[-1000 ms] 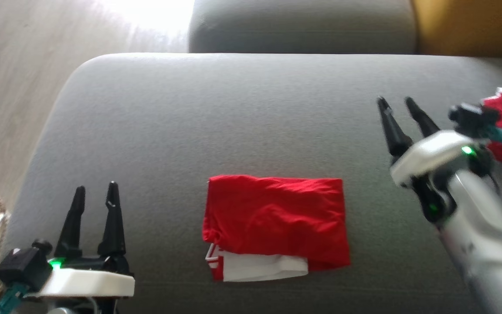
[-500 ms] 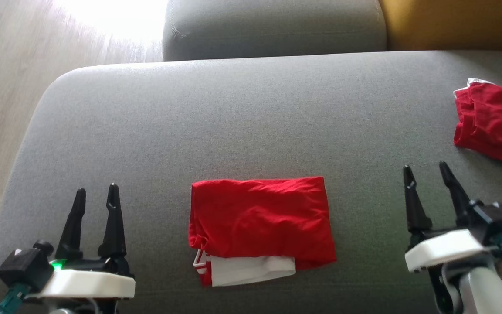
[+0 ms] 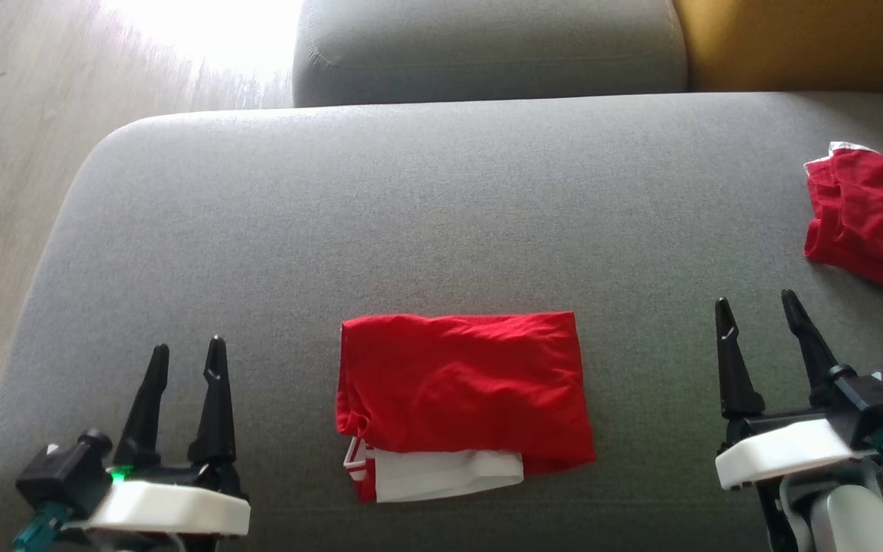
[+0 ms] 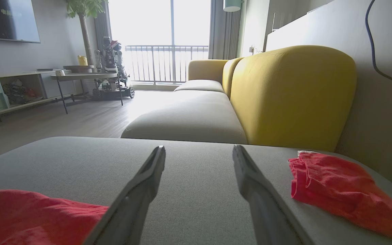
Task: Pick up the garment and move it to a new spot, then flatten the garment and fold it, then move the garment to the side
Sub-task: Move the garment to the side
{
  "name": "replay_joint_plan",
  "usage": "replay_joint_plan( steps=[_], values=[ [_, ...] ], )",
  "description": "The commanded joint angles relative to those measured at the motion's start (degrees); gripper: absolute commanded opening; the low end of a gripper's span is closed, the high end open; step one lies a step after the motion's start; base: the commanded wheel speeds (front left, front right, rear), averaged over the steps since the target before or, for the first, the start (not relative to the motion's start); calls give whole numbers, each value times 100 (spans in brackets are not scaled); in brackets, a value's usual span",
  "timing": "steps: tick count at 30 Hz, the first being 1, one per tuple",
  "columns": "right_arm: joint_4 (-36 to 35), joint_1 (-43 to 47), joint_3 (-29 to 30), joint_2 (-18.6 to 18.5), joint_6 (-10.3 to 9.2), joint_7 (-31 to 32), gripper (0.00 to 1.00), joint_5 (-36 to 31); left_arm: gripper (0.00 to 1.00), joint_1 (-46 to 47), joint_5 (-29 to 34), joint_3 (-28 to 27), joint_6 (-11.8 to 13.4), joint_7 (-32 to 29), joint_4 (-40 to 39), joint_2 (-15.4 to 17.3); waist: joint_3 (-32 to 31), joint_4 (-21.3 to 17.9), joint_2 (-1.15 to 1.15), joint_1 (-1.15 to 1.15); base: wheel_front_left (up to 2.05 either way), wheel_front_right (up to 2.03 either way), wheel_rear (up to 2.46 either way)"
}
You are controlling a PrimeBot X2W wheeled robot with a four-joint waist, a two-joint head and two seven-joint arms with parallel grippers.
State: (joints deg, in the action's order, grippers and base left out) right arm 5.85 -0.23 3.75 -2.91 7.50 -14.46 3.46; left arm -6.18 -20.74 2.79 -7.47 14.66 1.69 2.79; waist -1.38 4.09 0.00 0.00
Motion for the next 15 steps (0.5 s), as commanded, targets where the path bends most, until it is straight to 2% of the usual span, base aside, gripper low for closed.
replay_joint_plan(
  steps=[1, 15],
  values=[
    [-225, -79, -115, -1, -1, -53, 100, -22, 100, 156, 12, -191, 28, 34, -164, 9, -2, 2, 0, 0, 0, 0, 0],
    [-250, -67, -57, 2, -1, -53, 100, 134, 100, 165, 38, -161, 18, 34, -137, 9, 45, 75, 0, 0, 0, 0, 0]
  ],
)
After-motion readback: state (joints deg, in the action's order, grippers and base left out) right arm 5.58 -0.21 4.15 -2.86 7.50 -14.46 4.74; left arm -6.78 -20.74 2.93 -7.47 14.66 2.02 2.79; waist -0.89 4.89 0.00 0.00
